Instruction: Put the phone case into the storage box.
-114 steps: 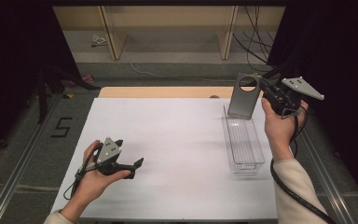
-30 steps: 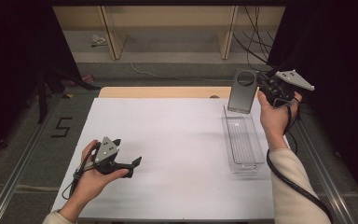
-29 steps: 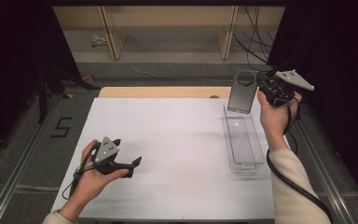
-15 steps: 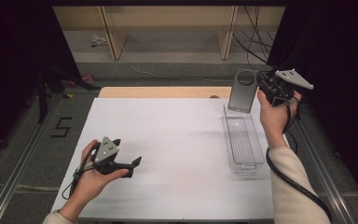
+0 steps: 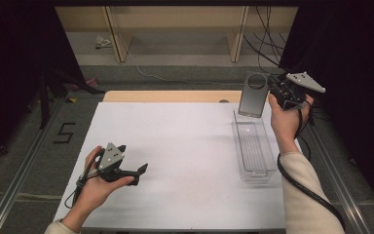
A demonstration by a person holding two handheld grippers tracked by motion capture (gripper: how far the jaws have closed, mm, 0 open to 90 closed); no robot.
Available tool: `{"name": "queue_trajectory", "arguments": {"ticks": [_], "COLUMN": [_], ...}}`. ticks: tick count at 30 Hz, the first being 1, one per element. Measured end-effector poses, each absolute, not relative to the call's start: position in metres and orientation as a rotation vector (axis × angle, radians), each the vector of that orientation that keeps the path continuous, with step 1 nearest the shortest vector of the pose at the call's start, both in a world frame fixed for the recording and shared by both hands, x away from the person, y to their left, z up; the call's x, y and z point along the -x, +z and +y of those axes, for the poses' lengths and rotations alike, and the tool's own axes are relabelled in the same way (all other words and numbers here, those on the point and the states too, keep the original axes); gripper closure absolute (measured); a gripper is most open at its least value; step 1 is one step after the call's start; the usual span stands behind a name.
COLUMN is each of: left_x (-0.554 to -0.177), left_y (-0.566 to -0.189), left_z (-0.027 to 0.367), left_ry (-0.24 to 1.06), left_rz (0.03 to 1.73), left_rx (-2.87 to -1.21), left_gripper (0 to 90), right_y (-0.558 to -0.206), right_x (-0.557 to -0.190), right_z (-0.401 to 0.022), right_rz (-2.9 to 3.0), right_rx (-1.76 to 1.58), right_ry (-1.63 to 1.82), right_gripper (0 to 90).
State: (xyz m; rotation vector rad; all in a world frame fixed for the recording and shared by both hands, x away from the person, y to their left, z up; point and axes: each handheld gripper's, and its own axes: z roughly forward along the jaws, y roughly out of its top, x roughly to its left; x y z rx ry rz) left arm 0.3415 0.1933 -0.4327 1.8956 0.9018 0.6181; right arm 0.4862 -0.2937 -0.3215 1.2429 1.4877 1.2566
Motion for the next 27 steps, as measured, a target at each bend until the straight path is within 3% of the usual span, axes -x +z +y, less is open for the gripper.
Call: {"name": "queue_trajectory", "arguments": {"ticks": [27], "left_x": [-0.3417], "left_y": [-0.4332], "left_z": [0.1944], "left_ry": [0.622], "left_rz": [0.902], "left_rx": [-1.898], "left_gripper": [3.6], "right_y": [-0.3264], "right_x": [-0.4945], "right_z": [-0.2955], "right_rz": [1.489], "right_rx": [-1.255], "right_ry": [1.242], "right_gripper": [84.6]}}
